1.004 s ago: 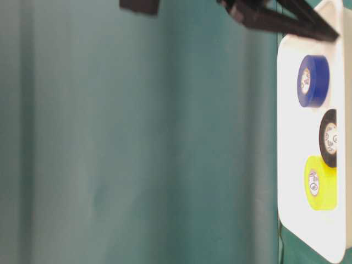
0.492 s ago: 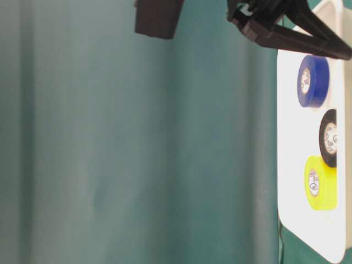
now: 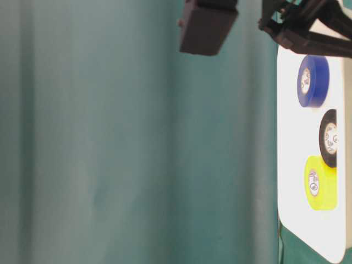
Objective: Put the tape into the white case with the right arm.
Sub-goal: 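Move the right gripper down onto the teal tape roll's core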
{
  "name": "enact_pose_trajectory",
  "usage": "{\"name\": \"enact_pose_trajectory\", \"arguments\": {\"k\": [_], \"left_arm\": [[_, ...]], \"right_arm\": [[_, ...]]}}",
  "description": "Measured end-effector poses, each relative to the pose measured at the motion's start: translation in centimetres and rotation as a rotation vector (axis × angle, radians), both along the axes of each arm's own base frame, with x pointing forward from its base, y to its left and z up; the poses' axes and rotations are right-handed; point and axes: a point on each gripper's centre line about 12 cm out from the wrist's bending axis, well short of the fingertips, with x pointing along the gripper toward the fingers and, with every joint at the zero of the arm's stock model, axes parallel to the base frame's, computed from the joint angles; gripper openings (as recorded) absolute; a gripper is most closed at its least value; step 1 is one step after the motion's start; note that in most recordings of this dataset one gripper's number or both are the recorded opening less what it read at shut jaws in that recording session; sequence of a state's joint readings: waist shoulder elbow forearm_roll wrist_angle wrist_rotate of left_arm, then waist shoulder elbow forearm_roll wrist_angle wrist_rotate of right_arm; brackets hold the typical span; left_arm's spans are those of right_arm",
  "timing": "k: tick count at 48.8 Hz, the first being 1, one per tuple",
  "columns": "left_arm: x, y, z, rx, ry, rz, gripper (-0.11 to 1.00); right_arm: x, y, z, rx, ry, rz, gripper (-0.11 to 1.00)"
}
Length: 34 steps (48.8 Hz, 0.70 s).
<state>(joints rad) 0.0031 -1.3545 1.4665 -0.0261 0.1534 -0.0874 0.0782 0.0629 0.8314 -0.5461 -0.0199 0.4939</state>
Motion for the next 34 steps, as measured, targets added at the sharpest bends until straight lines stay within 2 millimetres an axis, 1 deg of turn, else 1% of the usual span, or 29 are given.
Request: {"name": "enact_pose_trajectory", "arguments": {"k": [9,13,17,25,27,30,34], "left_arm": [[0.01,0.00,-0.02,0.002,0.002,0.000,0.00],[0.00,0.00,0.00,0.000,0.000,0.000,0.00],[0.00,-0.02,0.00,0.003,0.000,-0.002,0.00],[0.00,0.00,0.00,0.000,0.000,0.000,0.00],[0.01,0.00,-0.02,0.000,0.002,0.000,0.00],[0.00,0.00,0.00,0.000,0.000,0.000,0.00],[0.00,0.00,0.00,0.002,0.000,0.000,0.00]], "right_arm": [[0.16,0.12,-0.15,0.000,0.003,0.003,0.63],[0.17,0.07,-0.15,0.000,0.003,0.002,0.59],[0.16,0.12,-0.15,0.001,0.003,0.002,0.47],[0.14,0.04,-0.23,0.002,0.007,-0.004,0.13],[0.15,0.16,-0.16,0.002,0.005,0.001,0.06],[0.23,0.16,-0.15,0.001,0.004,0.000,0.00],[0.38,0.12,-0.02,0.004,0.000,-0.004,0.00]]}}
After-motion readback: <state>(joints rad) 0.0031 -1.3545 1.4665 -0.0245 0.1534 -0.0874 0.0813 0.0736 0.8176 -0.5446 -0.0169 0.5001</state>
